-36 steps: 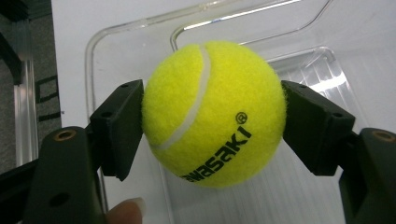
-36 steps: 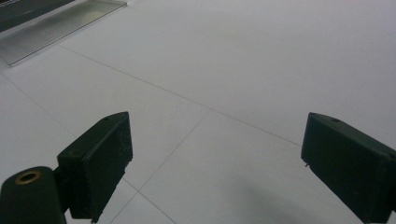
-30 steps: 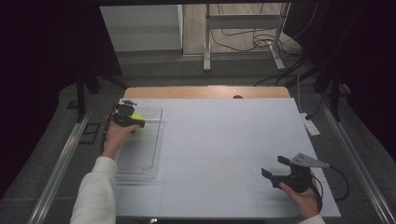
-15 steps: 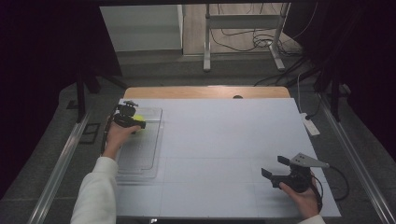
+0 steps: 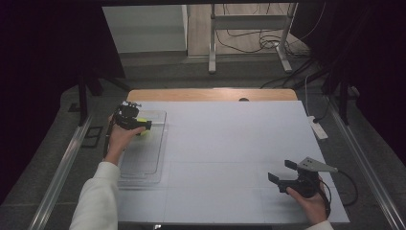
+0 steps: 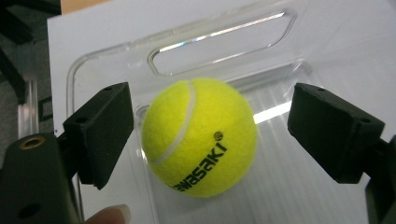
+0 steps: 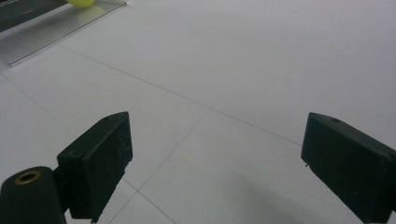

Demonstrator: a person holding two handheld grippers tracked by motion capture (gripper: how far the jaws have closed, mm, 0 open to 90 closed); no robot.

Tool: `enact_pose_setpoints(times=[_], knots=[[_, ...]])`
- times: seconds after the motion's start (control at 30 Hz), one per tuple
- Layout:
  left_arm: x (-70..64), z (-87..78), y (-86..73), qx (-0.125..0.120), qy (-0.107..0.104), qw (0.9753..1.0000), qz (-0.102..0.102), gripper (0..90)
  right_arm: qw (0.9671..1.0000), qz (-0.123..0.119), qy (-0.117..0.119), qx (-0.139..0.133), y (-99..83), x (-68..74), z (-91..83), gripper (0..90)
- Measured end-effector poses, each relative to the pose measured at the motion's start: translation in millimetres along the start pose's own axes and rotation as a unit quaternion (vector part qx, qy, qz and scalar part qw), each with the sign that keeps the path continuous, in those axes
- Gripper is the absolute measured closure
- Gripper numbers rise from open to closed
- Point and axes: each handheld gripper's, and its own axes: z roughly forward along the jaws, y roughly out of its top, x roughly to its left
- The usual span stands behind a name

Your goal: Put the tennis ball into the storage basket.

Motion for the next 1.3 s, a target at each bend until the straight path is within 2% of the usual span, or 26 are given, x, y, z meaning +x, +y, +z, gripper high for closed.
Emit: enact_pose_setpoints(times=[0.17, 0.27, 0.37, 0.57, 0.77, 0.87, 0.9, 0.97, 1.07, 1.3], knots=[[0.5, -9.1, 0.3, -0.024, -0.008, 0.9997, -0.001, 15.4, 1.0, 0.0, 0.0, 0.0, 0.1, 0.1, -0.2, 9.1], [2.5, -15.9, -0.4, -0.042, -0.024, 0.9988, -0.011, 15.2, 1.0, 0.0, 0.0, -0.001, 0.1, 0.1, -0.3, 9.1], [3.8, -22.0, -1.8, -0.054, -0.029, 0.998, -0.012, 15.1, 1.0, 0.0, 0.0, -0.001, 0.1, 0.0, -0.4, 9.1], [6.1, -33.6, -7.6, -0.078, -0.055, 0.9952, -0.019, 14.9, 1.0, 0.002, 0.001, -0.002, 0.2, -0.5, -0.1, 9.1], [4.9, -42.6, -13.2, -0.097, -0.068, 0.9929, -0.013, 14.5, 1.0, 0.004, 0.004, -0.004, 0.3, -0.8, -0.7, 9.1], [3.5, -47.4, -15.0, -0.107, -0.076, 0.9912, -0.012, 13.5, 1.0, 0.002, 0.003, -0.004, 0.0, -1.5, -1.5, 9.1], [1.8, -51.1, -16.5, -0.115, -0.085, 0.9896, -0.011, 13.4, 1.0, 0.003, 0.004, -0.004, -0.1, -1.7, -1.7, 9.1], [0.7, -53.4, -17.3, -0.118, -0.09, 0.9889, -0.008, 12.9, 1.0, 0.005, 0.004, -0.006, -0.2, -2.1, -2.6, 9.2], [-5.2, -61.0, -21.1, -0.131, -0.105, 0.9857, 0.0, 12.3, 1.0, 0.006, 0.003, -0.005, -0.1, -3.0, -3.3, 9.2], [-15.3, -69.0, -29.1, -0.138, -0.124, 0.9827, 0.014, 12.1, 1.0, 0.006, 0.004, -0.006, -0.9, -2.7, -4.0, 9.2]])
